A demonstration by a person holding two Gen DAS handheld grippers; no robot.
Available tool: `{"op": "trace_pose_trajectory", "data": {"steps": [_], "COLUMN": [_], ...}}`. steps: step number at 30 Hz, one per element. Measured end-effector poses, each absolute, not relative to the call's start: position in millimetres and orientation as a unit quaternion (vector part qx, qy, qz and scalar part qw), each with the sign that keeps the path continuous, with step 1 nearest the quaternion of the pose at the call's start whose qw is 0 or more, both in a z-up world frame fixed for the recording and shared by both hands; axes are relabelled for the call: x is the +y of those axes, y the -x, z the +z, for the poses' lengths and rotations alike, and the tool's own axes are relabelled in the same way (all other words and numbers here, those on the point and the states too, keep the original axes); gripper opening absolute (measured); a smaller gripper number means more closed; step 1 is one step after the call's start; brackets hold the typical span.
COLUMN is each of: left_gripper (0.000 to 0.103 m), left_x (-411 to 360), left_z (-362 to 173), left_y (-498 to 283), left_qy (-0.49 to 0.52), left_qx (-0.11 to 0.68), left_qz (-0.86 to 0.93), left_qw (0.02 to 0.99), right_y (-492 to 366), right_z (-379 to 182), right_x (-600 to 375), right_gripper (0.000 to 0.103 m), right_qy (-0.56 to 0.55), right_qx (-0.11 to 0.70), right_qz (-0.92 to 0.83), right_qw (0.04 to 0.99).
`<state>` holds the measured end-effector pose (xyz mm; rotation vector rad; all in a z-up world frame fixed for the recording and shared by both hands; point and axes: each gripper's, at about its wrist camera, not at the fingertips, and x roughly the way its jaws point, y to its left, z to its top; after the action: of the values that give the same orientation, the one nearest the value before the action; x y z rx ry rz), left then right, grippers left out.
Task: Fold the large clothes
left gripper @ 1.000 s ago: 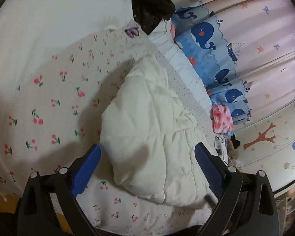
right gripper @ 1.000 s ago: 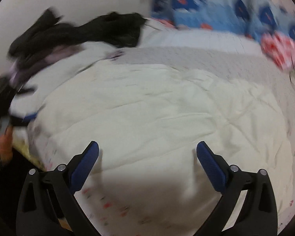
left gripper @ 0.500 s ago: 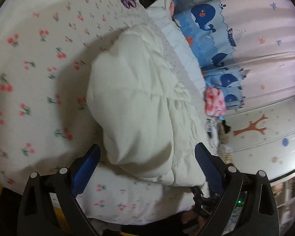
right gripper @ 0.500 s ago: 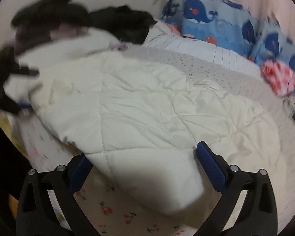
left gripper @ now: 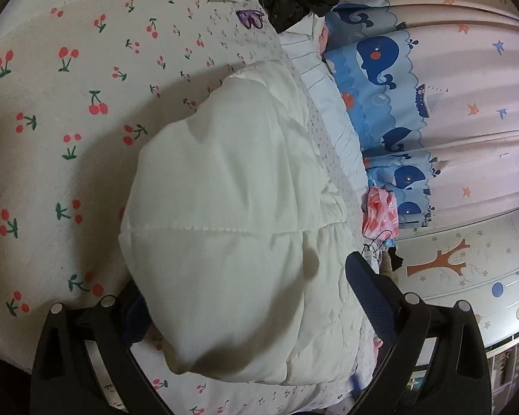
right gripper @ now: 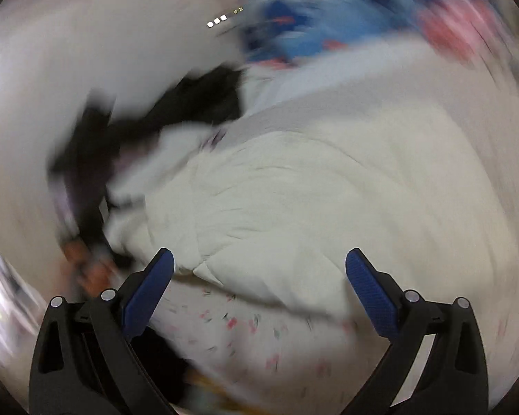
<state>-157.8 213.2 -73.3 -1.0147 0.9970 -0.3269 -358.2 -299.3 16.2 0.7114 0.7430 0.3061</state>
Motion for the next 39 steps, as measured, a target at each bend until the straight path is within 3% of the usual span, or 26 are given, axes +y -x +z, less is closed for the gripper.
{"op": "trace_pose_trajectory", "data": {"steps": [5, 13, 15, 16, 17, 20, 23, 25, 28, 31, 33, 36, 37, 39], "left_gripper": [0.094, 0.094, 0.094, 0.092, 0.081, 0.049, 0.041, 0.041, 0.043, 0.049, 0.053, 0.059, 0.063, 0.068], "left_x": [215, 217, 217, 216, 215, 217, 225, 225, 223, 231, 232, 228, 225, 222], "left_z": [-75, -77, -78, -78, -77, -76, -65, -60, -68, -80, -83, -81, -80, -80], "left_y": [158, 156, 156, 155, 156, 156, 163, 167, 165, 162, 161, 160, 158, 156], "left_qy": [0.473, 0.481, 0.483, 0.477, 0.469, 0.452, 0.463, 0.454, 0.443, 0.465, 0.467, 0.46, 0.456, 0.454], "left_qx": [0.45, 0.447, 0.444, 0.446, 0.448, 0.453, 0.429, 0.428, 0.453, 0.467, 0.47, 0.47, 0.471, 0.469], "left_qz": [-0.151, -0.15, -0.149, -0.148, -0.147, -0.155, -0.177, -0.183, -0.183, -0.185, -0.182, -0.174, -0.171, -0.163], "left_qw": [0.742, 0.739, 0.739, 0.742, 0.747, 0.753, 0.755, 0.76, 0.752, 0.729, 0.726, 0.733, 0.736, 0.74], "right_y": [367, 334, 325, 320, 318, 312, 316, 322, 339, 370, 382, 381, 372, 324], "right_z": [-31, -38, -38, -37, -33, -2, 26, 26, 1, 9, 40, 92, 103, 116], "right_x": [-378, -383, -383, -384, -384, -376, -367, -367, -376, -375, -364, -343, -334, -304], "right_gripper": [0.096, 0.095, 0.072, 0.04, 0.028, 0.022, 0.021, 0.021, 0.031, 0.035, 0.041, 0.064, 0.072, 0.074], "right_qy": [-0.53, -0.557, -0.556, -0.557, -0.56, -0.521, -0.489, -0.484, -0.504, -0.493, -0.44, -0.359, -0.334, -0.278], "right_qx": [0.346, 0.342, 0.347, 0.349, 0.343, 0.33, 0.314, 0.319, 0.355, 0.31, 0.256, 0.168, 0.165, 0.199], "right_qz": [0.096, 0.07, 0.047, 0.04, 0.043, 0.052, 0.063, 0.058, 0.014, -0.031, -0.076, -0.108, -0.1, -0.048], "right_qw": [0.768, 0.754, 0.754, 0.753, 0.753, 0.785, 0.812, 0.813, 0.787, 0.812, 0.858, 0.912, 0.923, 0.938]}}
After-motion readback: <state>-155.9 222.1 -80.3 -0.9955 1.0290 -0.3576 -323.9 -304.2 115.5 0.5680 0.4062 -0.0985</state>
